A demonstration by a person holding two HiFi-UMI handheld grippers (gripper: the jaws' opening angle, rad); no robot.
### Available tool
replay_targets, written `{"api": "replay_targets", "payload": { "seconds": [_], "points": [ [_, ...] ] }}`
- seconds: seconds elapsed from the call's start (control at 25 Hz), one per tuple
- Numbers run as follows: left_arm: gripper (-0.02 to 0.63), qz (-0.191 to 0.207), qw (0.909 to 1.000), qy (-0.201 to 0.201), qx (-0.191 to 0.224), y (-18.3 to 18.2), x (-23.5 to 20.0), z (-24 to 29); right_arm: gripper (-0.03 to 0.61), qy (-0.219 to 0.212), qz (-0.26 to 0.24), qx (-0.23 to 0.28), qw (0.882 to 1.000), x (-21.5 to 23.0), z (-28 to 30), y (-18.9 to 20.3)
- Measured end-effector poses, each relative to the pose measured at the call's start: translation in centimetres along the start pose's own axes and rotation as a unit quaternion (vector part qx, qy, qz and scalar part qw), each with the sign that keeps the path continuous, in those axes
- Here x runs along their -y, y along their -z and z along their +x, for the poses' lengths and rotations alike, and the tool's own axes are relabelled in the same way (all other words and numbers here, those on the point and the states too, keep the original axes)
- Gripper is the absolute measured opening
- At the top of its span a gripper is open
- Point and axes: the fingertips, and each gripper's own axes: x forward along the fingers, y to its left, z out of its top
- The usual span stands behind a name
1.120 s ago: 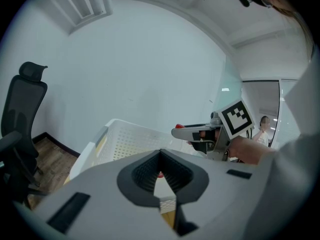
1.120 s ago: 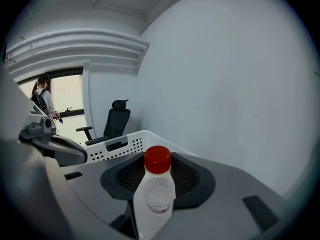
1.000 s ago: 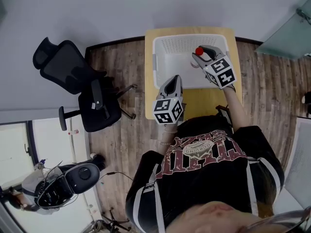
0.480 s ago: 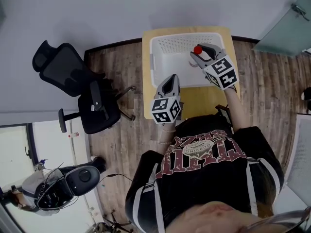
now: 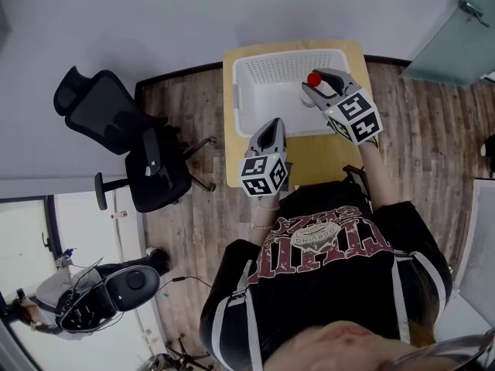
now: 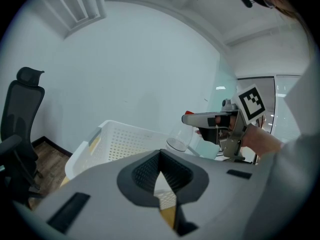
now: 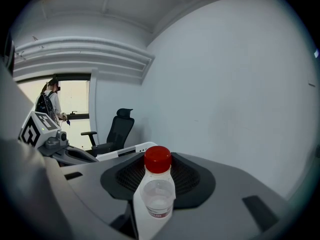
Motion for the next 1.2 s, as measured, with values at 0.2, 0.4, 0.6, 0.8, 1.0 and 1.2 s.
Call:
{"api": "replay_targets", "payload": {
  "seconds": [0.2, 0.4, 0.6, 0.8, 1.0, 1.2],
  "points": [
    [0.048, -0.002, 1.0, -0.002, 0.002, 0.7, 1.5, -0.6, 0.169, -0.005, -0.005, 0.01, 1.0, -0.5, -1.8, -0.3],
    [0.048, -0.005, 1.0, -0.007, 0.005, 1.3, 3.6, -1.1, 0.169, -0.01, -0.011, 0.012, 1.0, -0.2, -4.1, 0.0],
    [0.048, -0.008, 0.9998, -0.015, 0.014, 1.2, 4.9, -1.9, 0.169, -0.016, -0.017, 0.017, 1.0, -0.3, -5.8, -0.5],
    [0.048, -0.012, 0.9996, -0.018, 0.016, 1.8, 6.4, -2.4, 0.169, -0.02, -0.023, 0.026, 0.999, -0.4, -7.8, -1.0],
    [0.048, -0.01, 0.9997, -0.016, 0.017, 2.1, 7.9, -2.6, 0.169, -0.023, -0.025, 0.039, 0.999, -0.3, -9.9, -1.7],
    [0.048, -0.008, 0.9998, -0.01, 0.013, 2.6, 9.4, -2.7, 0.169, -0.024, -0.03, 0.049, 0.998, -0.4, -11.7, -2.4]
  ]
}}
